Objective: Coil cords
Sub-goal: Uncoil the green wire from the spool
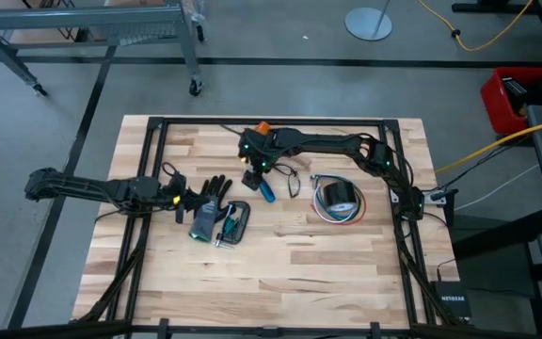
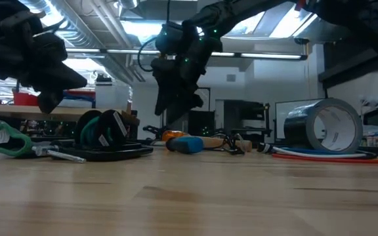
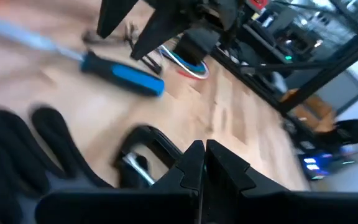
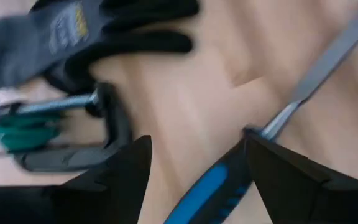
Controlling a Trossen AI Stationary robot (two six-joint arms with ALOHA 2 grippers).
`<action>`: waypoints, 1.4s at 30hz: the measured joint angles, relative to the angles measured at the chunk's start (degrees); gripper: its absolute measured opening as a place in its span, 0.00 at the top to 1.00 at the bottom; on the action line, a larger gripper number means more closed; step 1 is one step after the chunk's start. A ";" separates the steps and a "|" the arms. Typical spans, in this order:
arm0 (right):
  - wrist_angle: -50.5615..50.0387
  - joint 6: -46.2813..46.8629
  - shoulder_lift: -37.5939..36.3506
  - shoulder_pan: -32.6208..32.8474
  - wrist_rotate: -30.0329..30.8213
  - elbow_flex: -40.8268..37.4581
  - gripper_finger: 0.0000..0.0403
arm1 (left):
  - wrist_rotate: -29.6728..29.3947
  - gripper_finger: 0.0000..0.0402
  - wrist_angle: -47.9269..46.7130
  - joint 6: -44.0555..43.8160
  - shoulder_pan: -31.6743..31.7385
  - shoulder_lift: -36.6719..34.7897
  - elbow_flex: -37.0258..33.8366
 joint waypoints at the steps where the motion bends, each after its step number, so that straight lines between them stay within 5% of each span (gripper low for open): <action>1: -0.49 -0.25 0.00 0.49 -0.10 -0.02 0.35 | 1.07 0.98 -0.28 -2.55 -0.03 0.04 0.00; 14: -2.13 -5.68 -0.02 7.52 0.89 -0.02 0.35 | 2.33 0.98 1.85 -23.12 -5.31 7.83 0.00; 22: -2.46 -7.05 -0.02 8.42 2.09 -0.04 0.35 | 2.32 0.97 14.91 -23.67 -9.87 18.19 0.00; 27: -4.90 -7.08 -0.02 8.42 1.85 -0.04 0.35 | 1.81 0.87 23.86 -22.37 -11.64 25.06 0.70; 35: -12.75 -7.25 -0.02 8.72 1.61 -0.08 0.35 | 1.58 0.64 24.27 -22.48 -12.94 35.90 5.27; 42: -13.17 -10.83 -0.02 11.15 -0.42 -0.08 0.35 | -0.72 0.62 24.10 -26.39 -12.94 44.74 9.64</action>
